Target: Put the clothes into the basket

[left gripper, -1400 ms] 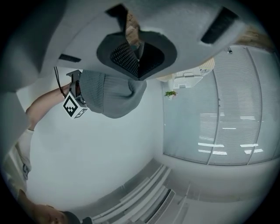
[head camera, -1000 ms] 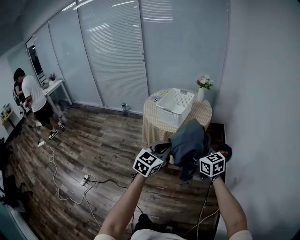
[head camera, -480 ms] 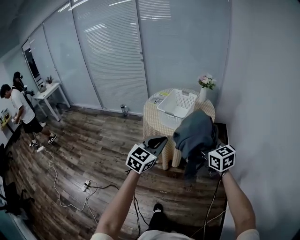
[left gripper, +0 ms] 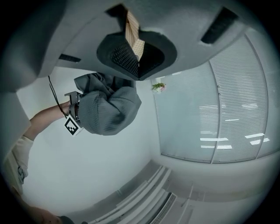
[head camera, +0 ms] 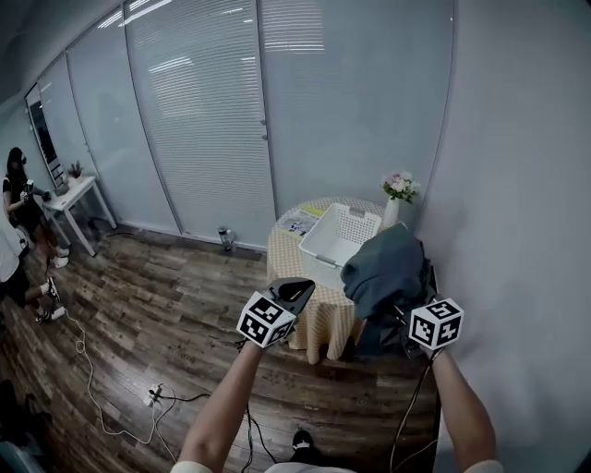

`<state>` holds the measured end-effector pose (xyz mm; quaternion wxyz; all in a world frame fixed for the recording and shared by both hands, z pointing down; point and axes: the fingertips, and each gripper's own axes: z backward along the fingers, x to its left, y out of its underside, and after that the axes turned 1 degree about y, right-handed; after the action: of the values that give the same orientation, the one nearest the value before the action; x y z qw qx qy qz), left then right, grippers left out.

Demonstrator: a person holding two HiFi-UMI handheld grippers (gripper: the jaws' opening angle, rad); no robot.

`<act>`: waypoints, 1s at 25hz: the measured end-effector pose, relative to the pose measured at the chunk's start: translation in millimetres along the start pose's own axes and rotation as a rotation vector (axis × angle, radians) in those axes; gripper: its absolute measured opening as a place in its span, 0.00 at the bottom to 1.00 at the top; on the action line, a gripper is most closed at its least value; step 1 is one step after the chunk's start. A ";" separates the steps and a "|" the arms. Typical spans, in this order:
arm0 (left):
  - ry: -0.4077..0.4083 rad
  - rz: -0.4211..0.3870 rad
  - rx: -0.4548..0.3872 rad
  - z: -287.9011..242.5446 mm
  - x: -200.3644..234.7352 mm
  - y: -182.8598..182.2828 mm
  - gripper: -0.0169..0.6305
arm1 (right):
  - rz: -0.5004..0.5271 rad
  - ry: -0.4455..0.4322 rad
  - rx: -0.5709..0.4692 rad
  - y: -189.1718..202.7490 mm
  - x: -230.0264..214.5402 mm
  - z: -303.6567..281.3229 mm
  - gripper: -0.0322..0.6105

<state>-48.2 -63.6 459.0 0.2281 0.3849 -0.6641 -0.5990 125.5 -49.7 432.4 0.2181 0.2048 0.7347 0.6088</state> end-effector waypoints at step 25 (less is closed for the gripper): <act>0.013 -0.021 0.011 -106.2 150.6 -1.8 0.05 | 0.056 0.011 -0.042 -88.1 -81.5 -196.0 0.46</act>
<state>-56.9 -247.6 452.3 0.2239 0.3970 -0.6619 -0.5951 77.6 -269.1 383.5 0.2012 0.2175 0.7168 0.6313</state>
